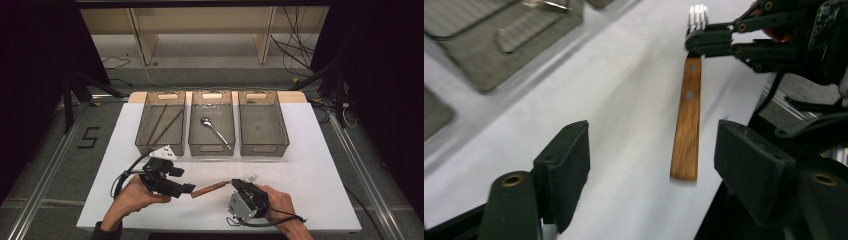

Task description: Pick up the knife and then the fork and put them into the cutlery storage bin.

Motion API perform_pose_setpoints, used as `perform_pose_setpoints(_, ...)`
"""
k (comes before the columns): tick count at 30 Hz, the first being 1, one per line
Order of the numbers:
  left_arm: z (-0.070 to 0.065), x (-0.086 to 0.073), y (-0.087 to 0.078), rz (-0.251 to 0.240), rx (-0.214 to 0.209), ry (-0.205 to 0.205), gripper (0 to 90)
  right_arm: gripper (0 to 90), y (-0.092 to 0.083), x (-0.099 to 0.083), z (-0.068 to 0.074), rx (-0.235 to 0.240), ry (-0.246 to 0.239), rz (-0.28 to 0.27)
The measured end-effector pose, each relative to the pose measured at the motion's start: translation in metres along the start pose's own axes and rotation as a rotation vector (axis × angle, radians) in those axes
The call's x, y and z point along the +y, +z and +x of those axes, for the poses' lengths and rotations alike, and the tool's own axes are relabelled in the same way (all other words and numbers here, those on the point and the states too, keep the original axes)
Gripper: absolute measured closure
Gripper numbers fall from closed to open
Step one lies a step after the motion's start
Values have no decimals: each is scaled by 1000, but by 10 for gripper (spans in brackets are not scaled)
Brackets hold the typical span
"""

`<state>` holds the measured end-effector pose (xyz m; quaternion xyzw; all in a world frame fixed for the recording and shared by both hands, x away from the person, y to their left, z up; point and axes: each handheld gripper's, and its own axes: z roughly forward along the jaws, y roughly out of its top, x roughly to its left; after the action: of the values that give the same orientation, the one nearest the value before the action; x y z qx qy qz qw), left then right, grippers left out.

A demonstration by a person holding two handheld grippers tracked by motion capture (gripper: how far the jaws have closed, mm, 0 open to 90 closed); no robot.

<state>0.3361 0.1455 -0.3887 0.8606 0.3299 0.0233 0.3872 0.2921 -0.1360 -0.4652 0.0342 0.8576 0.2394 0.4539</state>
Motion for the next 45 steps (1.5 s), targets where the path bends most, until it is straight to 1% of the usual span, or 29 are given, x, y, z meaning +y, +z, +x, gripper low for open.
perform_pose_setpoints(1, 2, -1, -2, -5, 9, -3, 272, 891, 0, -3, -4, 7, 26, 12)
perform_pose_setpoints(2, 4, -3, -3, -15, 17, -8, 254, 891, 0, -9, -12, 6, 77, 27)
perform_pose_setpoints(3, 8, -8, -5, -31, 31, -18, 251, 891, 0, -11, -17, 13, 111, 39)
perform_pose_setpoints(4, 9, -10, -6, -36, 36, -21, 250, 891, -1, -14, -23, 17, 128, 51)
perform_pose_setpoints(5, 9, -10, -6, -36, 36, -21, 246, 891, -1, -14, -23, 17, 128, 51)
perform_pose_setpoints(6, 11, -13, -6, -39, 45, -15, 246, 891, -1, -16, -28, 18, 149, 53)
perform_pose_setpoints(7, 13, -16, -6, -42, 54, -14, 244, 891, -2, -20, -38, 31, 207, 57)
perform_pose_setpoints(8, 14, -19, -6, -42, 62, -17, 244, 891, -2, -20, -38, 31, 207, 57)
perform_pose_setpoints(9, 16, -22, -5, -45, 67, -22, 240, 891, -3, -22, -47, 43, 290, 58)
perform_pose_setpoints(10, 17, -25, -5, -43, 71, -19, 239, 891, -3, -22, -47, 43, 290, 58)
perform_pose_setpoints(11, 18, -28, -5, -48, 79, -18, 239, 891, -3, -24, -53, 56, 322, 58)
perform_pose_setpoints(12, 19, -31, -5, -51, 85, -16, 232, 891, -2, -27, -66, 86, 414, 54)
perform_pose_setpoints(13, 20, -33, -5, -52, 87, -21, 232, 891, -2, -27, -66, 86, 414, 54)
perform_pose_setpoints(14, 21, -35, -5, -57, 92, -20, 225, 891, -1, -28, -76, 105, 480, 46)
perform_pose_setpoints(15, 22, -37, -5, -66, 98, -21, 225, 891, -1, -29, -83, 119, 518, 40)
perform_pose_setpoints(16, 23, -39, -5, -77, 105, -22, 225, 891, -1, -29, -83, 119, 518, 40)
perform_pose_setpoints(17, 24, -41, -5, -85, 112, -17, 223, 891, 0, -30, -89, 131, 560, 37)
perform_pose_setpoints(19, 26, -45, -5, -111, 113, -35, 221, 891, 1, -33, -102, 154, 629, 24)
perform_pose_setpoints(20, 27, -47, -5, -113, 116, -35, 219, 891, 4, -35, -115, 177, 708, 19)
perform_pose_setpoints(21, 28, -48, -4, -116, 119, -41, 219, 891, 4, -35, -115, 177, 708, 19)
perform_pose_setpoints(24, 31, -53, -3, -107, 131, -53, 215, 891, 11, -39, -132, 211, 816, 16)
perform_pose_setpoints(30, 37, -61, -1, -96, 174, -59, 211, 890, 24, -50, -164, 267, 986, 25)
perform_pose_setpoints(32, 39, -63, -1, -101, 181, -59, 210, 890, 29, -53, -174, 275, 1029, 32)
perform_pose_setpoints(34, 41, -65, -2, -101, 182, -61, 206, 890, 35, -54, -183, 274, 1054, 48)
perform_pose_setpoints(35, 42, -66, -2, -98, 189, -58, 204, 890, 40, -55, -192, 270, 1079, 67)
perform_pose_setpoints(37, 43, -68, -2, -99, 195, -62, 202, 890, 47, -56, -200, 267, 1098, 83)
perform_pose_setpoints(38, 43, -69, -2, -101, 196, -63, 202, 890, 47, -56, -200, 267, 1098, 83)
perform_pose_setpoints(44, 44, -74, -1, -111, 197, -55, 184, 890, 69, -63, -214, 262, 1175, 141)
perform_pose_setpoints(45, 45, -75, -1, -118, 198, -55, 179, 891, 76, -66, -217, 250, 1189, 175)
